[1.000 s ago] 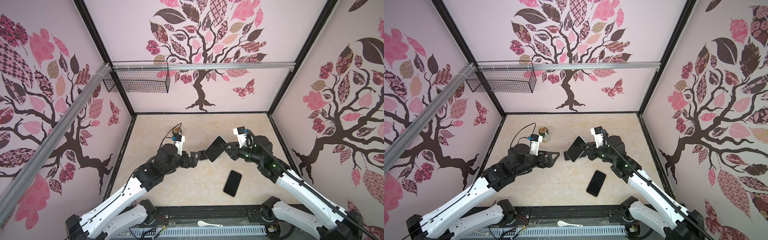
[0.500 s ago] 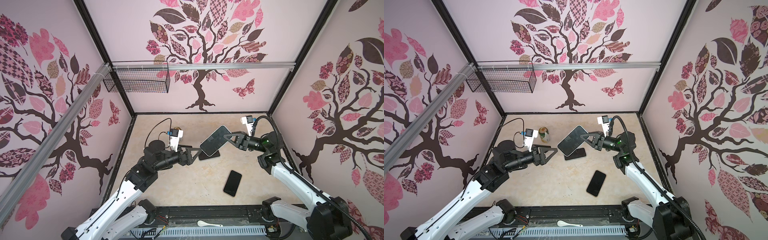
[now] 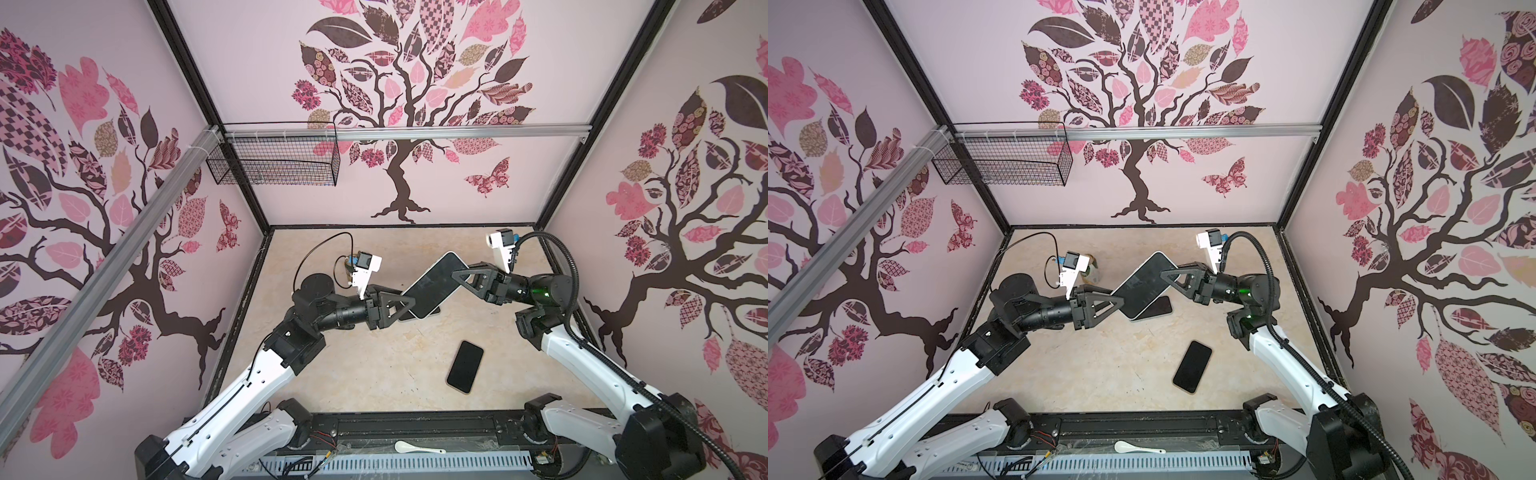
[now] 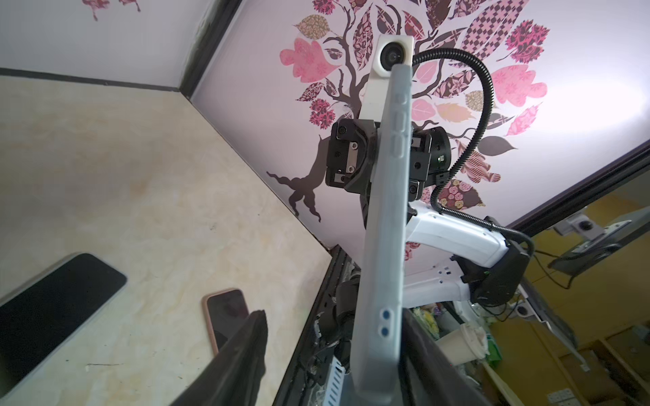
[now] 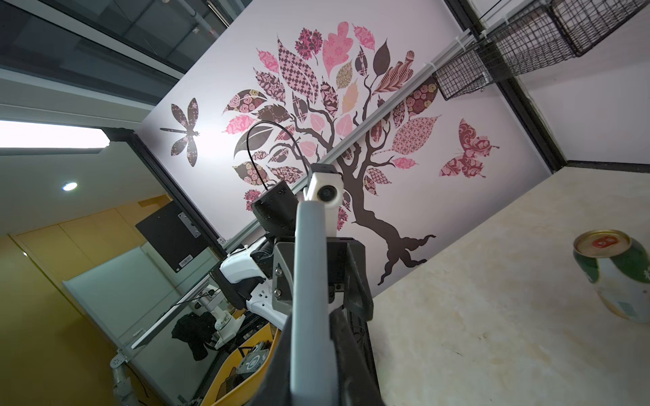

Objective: Take the phone out of the phone case
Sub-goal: Pass the phone.

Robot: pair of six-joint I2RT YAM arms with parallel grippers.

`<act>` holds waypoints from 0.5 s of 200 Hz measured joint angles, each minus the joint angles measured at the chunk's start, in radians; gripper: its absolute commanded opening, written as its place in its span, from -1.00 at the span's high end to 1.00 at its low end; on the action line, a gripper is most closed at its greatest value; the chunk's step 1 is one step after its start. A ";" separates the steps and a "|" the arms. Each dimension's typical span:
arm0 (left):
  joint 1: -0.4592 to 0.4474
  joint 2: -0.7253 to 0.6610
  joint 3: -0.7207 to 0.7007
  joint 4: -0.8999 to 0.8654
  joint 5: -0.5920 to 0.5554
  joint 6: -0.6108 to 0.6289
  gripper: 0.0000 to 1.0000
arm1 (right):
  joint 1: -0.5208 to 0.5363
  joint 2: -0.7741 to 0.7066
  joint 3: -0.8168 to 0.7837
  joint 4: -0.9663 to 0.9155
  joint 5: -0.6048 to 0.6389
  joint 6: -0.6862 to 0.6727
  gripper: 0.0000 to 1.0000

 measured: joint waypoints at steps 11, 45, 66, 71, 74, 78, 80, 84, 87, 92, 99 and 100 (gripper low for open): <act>-0.002 0.002 0.000 0.016 0.017 -0.002 0.00 | 0.000 0.002 0.000 0.028 0.009 0.025 1.00; -0.010 -0.010 0.000 0.040 0.044 -0.005 0.19 | 0.008 0.012 0.000 0.080 0.024 0.073 1.00; -0.014 -0.011 0.000 0.053 0.048 -0.006 0.27 | 0.015 0.014 0.000 0.086 0.032 0.082 1.00; -0.016 -0.012 0.000 0.057 0.050 -0.006 0.29 | 0.016 0.014 -0.002 0.088 0.033 0.084 1.00; -0.016 -0.012 0.000 0.058 0.050 -0.005 0.29 | 0.016 0.014 -0.003 0.090 0.034 0.084 1.00; -0.018 -0.013 0.000 0.060 0.050 -0.005 0.30 | 0.016 0.014 -0.005 0.093 0.035 0.085 1.00; -0.018 -0.013 0.000 0.060 0.050 -0.006 0.30 | 0.016 0.014 -0.005 0.094 0.035 0.086 1.00; -0.019 -0.013 0.000 0.061 0.050 -0.006 0.31 | 0.017 0.014 -0.007 0.096 0.037 0.086 1.00; -0.019 -0.013 0.000 0.062 0.050 -0.006 0.32 | 0.018 0.014 -0.010 0.098 0.038 0.087 1.00; -0.020 -0.013 0.000 0.063 0.049 -0.006 0.33 | 0.019 0.014 -0.013 0.098 0.039 0.087 1.00; -0.021 -0.013 0.000 0.066 0.049 -0.006 0.34 | 0.021 0.014 -0.017 0.098 0.039 0.087 1.00; -0.021 -0.013 0.000 0.066 0.049 -0.007 0.35 | 0.021 0.014 -0.018 0.098 0.039 0.087 1.00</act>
